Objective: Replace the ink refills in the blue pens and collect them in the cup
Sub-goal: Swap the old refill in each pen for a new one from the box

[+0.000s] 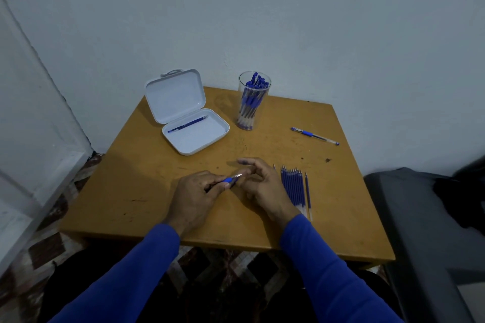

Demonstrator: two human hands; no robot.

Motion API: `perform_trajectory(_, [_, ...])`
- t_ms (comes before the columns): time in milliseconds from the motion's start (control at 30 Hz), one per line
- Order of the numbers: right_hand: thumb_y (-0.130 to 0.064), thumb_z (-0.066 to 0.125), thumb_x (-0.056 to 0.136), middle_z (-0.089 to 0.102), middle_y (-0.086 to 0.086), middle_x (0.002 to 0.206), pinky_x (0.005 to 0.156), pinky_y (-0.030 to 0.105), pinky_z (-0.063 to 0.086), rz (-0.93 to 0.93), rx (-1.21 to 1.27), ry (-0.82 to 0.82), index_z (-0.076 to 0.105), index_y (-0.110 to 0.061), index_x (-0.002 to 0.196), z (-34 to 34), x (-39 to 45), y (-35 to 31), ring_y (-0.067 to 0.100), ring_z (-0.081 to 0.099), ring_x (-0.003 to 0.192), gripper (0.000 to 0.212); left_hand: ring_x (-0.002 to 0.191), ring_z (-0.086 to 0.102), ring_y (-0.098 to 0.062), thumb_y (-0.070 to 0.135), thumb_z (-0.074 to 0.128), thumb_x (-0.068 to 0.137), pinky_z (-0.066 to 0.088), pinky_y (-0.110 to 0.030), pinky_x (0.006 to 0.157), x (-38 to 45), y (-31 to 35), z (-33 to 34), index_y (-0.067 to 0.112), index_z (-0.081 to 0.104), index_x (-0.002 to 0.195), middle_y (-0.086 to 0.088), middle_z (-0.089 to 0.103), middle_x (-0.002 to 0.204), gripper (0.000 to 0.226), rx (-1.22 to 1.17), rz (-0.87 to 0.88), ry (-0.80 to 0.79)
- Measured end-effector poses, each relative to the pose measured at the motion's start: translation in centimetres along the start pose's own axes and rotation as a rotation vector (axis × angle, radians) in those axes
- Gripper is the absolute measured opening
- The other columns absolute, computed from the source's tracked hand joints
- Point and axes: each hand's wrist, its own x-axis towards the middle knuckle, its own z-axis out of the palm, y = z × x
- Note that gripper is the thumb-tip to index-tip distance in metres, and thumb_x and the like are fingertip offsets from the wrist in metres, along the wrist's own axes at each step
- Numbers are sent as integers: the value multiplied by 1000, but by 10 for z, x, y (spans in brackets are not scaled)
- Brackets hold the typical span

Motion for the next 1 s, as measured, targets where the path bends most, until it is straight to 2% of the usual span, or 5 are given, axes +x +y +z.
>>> perform_trajectory(167, [-34,69,95,69,-6,82,68,28,46,19,-102,88,71,-20,86,9,0,0,1,57,69,17,70,61,-8,26,77,88,43,-15,57,0,-2,1,29,79,103,15,68,75,16,-9,-16,3])
perform_trajectory(267, [-16,68,96,68,-2,92,64,22,48,-9,-88,39,71,-19,99,4,0,0,5,58,74,6,71,61,-8,28,76,89,45,-18,57,0,-2,1,29,79,104,15,68,76,16,7,-20,-8])
perform_trajectory(367, [-10,71,92,67,0,101,62,21,48,11,-39,11,69,-21,115,1,0,1,7,58,77,26,72,61,-7,28,76,89,43,-16,58,0,-2,1,30,79,105,17,67,76,16,14,-15,-7])
perform_trajectory(533, [-33,70,95,68,-5,81,65,29,47,33,-105,88,72,-20,88,9,1,0,6,56,68,15,71,61,-6,27,77,88,43,-13,59,0,-1,0,28,80,103,17,67,75,15,6,-8,1])
perform_trajectory(1000, [-16,57,103,68,-1,82,44,26,40,106,134,212,71,-18,104,-2,0,-1,10,52,58,14,74,61,-2,28,76,89,43,-13,60,0,0,1,25,78,107,18,68,79,19,-19,-54,1])
